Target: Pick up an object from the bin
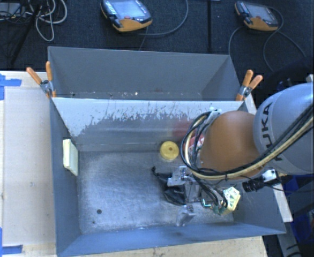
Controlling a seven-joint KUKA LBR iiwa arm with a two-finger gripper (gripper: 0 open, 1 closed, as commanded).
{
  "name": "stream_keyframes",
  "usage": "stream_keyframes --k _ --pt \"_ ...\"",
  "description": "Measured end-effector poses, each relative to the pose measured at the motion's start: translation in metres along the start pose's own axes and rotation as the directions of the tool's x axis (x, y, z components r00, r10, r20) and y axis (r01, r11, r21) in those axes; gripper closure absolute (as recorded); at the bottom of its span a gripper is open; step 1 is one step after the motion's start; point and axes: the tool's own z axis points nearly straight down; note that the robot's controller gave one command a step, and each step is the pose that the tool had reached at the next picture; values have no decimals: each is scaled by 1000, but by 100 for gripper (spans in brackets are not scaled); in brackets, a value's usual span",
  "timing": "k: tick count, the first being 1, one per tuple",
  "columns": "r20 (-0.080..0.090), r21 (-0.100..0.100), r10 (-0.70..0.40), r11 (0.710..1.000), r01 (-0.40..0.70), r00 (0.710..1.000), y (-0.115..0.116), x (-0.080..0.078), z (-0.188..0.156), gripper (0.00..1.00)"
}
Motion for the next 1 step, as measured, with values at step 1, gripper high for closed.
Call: stream_keyframes --k 1 --pt "8 0 1 1000 -1 1000 0 -2 -4 0"
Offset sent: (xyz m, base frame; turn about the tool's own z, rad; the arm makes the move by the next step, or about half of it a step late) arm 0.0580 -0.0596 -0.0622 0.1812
